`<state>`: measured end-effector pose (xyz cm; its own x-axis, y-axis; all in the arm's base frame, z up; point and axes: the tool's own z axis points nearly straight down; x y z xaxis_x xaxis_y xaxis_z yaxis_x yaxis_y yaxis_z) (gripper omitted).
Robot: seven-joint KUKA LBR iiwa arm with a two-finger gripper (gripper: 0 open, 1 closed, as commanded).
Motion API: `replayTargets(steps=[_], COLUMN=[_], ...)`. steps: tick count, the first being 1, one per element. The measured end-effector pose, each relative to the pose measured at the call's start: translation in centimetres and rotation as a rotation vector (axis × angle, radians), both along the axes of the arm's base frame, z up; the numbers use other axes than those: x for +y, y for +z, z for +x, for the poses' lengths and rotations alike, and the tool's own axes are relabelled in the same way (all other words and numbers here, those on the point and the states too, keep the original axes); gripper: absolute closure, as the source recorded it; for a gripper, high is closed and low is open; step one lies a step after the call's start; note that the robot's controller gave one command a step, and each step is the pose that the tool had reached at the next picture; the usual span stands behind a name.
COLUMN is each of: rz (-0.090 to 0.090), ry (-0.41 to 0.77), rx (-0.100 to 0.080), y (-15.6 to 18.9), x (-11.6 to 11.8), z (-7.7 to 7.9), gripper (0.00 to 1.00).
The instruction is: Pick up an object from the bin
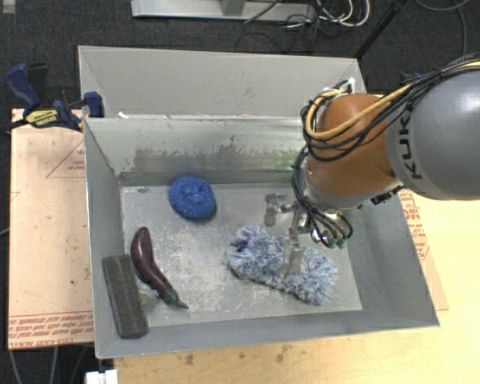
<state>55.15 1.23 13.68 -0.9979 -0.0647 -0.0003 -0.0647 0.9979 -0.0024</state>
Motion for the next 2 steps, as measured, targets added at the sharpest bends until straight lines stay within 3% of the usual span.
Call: replayTargets(steps=[1,2], rz=[0.004,0.005], ry=[0.064,0.064], rx=[-0.001,-0.001], y=[-6.59,-6.59], x=[1.34,1.34], z=[-0.05,-0.05], gripper=[1.00,1.00])
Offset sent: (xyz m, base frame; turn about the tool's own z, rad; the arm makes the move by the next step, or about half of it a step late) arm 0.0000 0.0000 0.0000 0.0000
